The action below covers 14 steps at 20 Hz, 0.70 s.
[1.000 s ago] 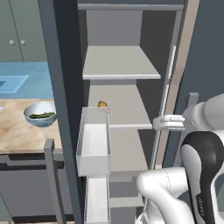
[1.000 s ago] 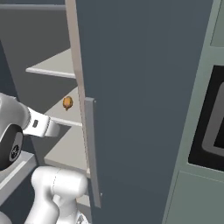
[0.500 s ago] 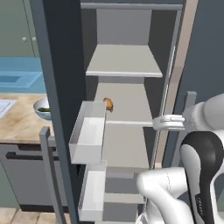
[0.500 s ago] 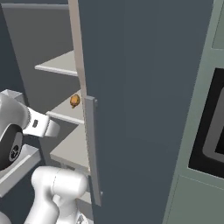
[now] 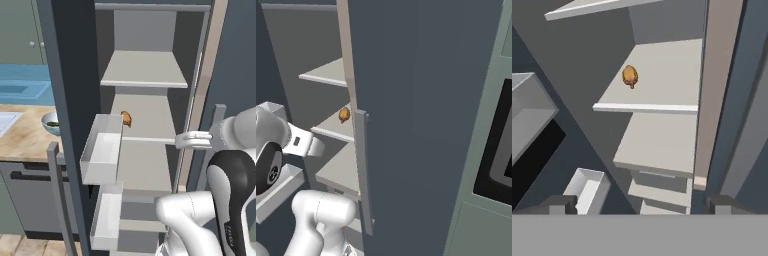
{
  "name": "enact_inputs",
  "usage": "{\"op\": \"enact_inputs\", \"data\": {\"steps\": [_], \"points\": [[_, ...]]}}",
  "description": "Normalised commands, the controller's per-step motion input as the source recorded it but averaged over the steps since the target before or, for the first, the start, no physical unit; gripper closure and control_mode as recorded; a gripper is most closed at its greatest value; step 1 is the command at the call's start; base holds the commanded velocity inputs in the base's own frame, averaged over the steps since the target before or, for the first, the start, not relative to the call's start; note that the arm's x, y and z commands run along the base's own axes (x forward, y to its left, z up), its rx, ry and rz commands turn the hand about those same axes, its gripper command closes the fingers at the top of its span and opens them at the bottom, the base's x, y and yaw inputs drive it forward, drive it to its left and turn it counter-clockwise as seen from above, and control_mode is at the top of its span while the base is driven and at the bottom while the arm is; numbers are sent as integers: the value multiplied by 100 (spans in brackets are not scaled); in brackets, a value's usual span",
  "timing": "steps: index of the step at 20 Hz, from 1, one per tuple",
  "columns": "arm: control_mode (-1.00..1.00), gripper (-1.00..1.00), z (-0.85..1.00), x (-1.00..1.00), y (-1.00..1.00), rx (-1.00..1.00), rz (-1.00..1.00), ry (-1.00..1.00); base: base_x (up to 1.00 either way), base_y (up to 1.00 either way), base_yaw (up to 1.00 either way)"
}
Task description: Take the squash, garlic, and chicken drumstick from the freezer and place them in the bowl on the counter.
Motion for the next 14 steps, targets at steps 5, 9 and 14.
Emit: {"op": "enact_inputs", "data": {"steps": [5, 9, 14], "points": [[-100, -100, 3, -5, 31, -9, 8, -10, 0, 0, 0], [-100, -100, 24, -3, 11, -11, 7, -12, 0, 0, 0], [-100, -100, 8, 0, 0, -6, 4, -11, 0, 0, 0]]}}
